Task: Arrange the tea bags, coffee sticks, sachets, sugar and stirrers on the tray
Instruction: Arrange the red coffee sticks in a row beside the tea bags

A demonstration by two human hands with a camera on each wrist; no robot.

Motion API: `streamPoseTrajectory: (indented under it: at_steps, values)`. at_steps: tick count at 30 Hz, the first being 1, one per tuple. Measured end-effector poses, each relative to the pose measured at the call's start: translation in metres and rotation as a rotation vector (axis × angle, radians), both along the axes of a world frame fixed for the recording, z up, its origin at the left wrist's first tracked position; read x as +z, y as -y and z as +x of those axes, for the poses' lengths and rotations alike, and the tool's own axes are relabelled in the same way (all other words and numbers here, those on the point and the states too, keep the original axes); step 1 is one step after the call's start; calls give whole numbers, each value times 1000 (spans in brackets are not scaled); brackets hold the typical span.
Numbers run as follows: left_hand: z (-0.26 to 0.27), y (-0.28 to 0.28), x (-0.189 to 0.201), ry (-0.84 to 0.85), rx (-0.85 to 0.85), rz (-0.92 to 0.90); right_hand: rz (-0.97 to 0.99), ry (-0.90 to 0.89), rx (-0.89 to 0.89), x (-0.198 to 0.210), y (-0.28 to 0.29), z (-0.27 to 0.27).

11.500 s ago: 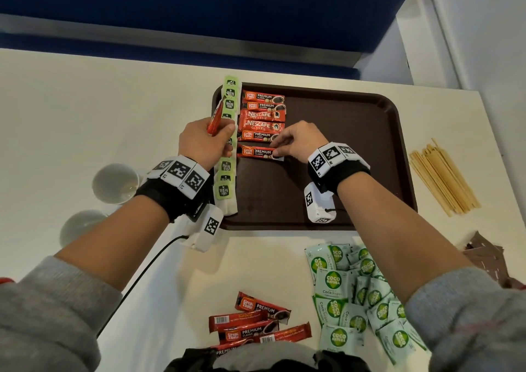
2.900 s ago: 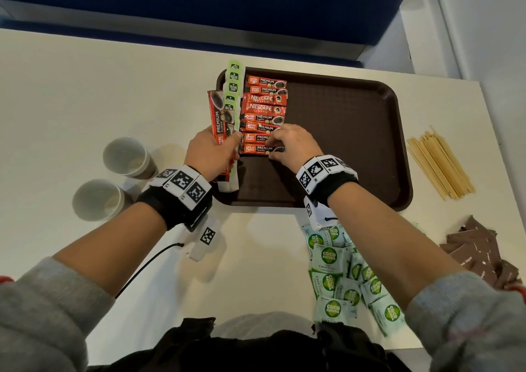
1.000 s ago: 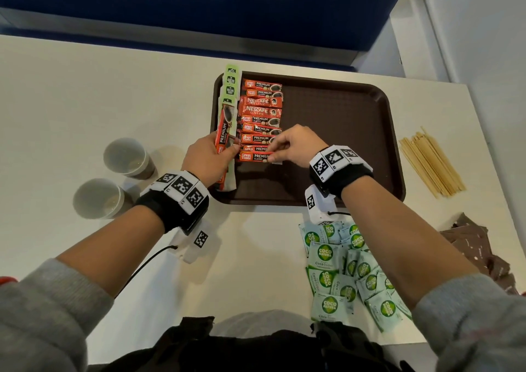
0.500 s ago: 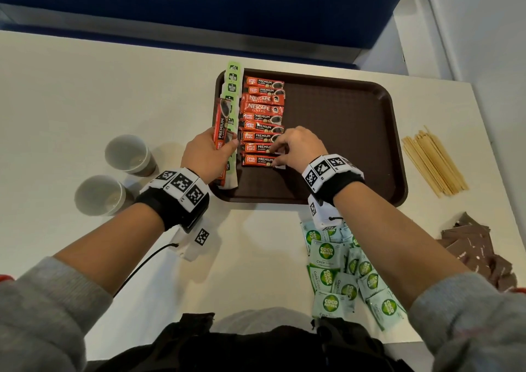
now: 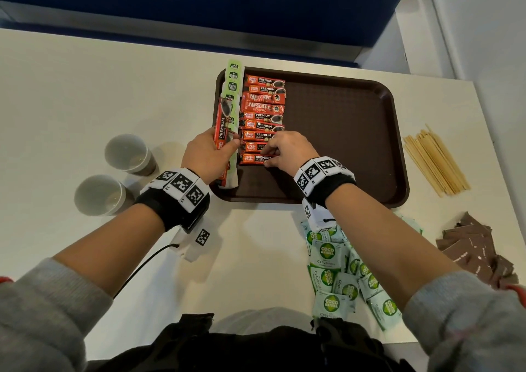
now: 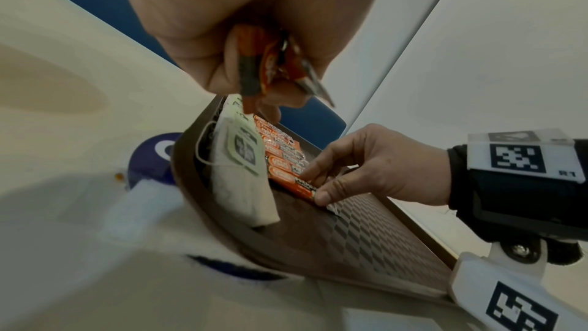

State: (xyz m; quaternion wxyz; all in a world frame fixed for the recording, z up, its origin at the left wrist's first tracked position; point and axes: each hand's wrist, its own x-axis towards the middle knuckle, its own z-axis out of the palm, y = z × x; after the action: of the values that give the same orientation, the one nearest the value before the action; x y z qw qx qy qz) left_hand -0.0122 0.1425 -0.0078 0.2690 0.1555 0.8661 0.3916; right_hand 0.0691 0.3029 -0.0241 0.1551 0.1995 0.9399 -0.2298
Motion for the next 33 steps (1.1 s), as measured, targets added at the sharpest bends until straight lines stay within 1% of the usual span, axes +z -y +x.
streamPoseTrajectory:
  at_steps: [13,20,24,27,31,33]
  values:
    - [2,-1,-1,7,-19,2,30,-10,13,-3,-3,0]
    - [2,-1,-5,35,-48,2,9,-74,2,-6,-4,2]
    - [2,0,-8,73,-87,37,-97,-258,-86,0,-2,-1]
    - [3,0,-9,126,-111,91,-194,-334,-123,13,1,-4]
    - [5,0,-8,190,-150,166,-273,-277,-81,20,7,-11]
    - [6,0,-7,179,-182,159,-306,-235,-55,21,10,-12]
